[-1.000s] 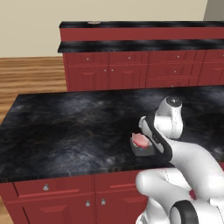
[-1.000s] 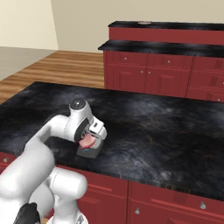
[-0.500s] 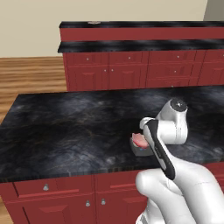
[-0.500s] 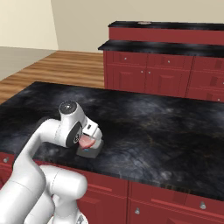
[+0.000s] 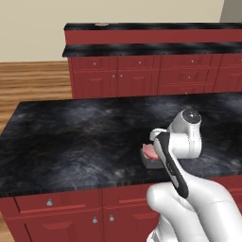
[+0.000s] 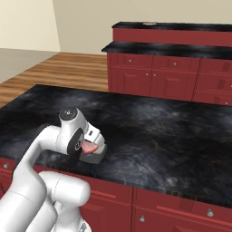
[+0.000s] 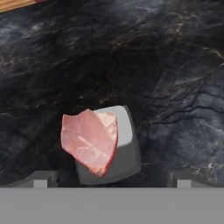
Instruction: Take the steak from the fridge and place it on the digital scale on the counter by the fridge. Wait a few seconds for a reading, then move it to the plate on the dining counter.
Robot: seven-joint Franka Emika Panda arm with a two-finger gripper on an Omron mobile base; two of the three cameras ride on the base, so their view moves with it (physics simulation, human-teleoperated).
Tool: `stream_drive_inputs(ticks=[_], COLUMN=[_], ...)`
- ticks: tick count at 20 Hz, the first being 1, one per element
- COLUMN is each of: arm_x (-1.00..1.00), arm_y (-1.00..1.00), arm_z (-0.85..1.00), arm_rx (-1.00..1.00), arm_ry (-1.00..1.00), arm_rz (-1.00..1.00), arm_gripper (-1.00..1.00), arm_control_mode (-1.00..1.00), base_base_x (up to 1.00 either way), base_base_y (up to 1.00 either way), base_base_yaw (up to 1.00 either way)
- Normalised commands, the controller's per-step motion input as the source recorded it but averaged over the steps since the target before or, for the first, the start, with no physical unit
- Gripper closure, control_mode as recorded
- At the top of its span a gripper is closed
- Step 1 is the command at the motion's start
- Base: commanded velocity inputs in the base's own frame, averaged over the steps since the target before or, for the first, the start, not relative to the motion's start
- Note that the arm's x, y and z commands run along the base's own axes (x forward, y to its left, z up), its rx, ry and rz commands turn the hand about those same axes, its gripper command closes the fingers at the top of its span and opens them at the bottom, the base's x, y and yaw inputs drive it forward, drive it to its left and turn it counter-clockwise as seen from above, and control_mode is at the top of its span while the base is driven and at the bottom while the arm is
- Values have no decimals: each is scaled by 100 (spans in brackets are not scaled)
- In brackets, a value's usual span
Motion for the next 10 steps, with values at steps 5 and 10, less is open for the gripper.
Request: stream_drive_inputs(ticks=[5, 10], arm_x=[0, -3], arm_y=[28, 46], arm_z=[5, 5], arm_rx=[-3, -11], arm_ry=[0, 0], arm_rz=[0, 6], arm_gripper=[-100, -100], arm_control_mode=[-100, -100], base_base_x=[0, 0], base_base_y=[0, 0], base_base_yaw=[0, 0])
